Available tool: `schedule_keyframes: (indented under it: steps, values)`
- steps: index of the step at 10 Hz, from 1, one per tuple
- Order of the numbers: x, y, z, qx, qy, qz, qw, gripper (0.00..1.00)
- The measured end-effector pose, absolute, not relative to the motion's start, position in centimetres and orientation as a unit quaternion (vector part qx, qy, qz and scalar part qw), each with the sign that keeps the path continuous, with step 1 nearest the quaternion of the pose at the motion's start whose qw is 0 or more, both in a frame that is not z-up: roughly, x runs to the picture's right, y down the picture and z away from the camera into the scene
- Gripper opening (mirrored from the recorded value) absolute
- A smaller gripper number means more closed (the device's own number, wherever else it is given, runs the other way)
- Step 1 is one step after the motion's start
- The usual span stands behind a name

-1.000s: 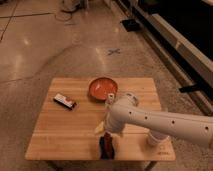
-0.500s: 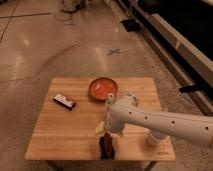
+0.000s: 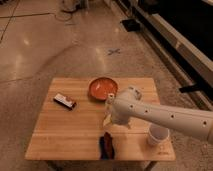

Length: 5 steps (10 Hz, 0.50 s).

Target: Knock the bottle over

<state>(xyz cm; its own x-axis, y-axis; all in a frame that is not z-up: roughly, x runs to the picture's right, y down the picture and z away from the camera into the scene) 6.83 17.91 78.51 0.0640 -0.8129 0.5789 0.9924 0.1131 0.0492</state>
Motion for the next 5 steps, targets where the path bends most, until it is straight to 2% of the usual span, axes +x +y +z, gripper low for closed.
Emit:
schedule_keyframes:
  steps: [5]
  values:
    - [7.9, 13.3, 80.6, -0.183, -0.221, -0.643, 0.710, 0.80]
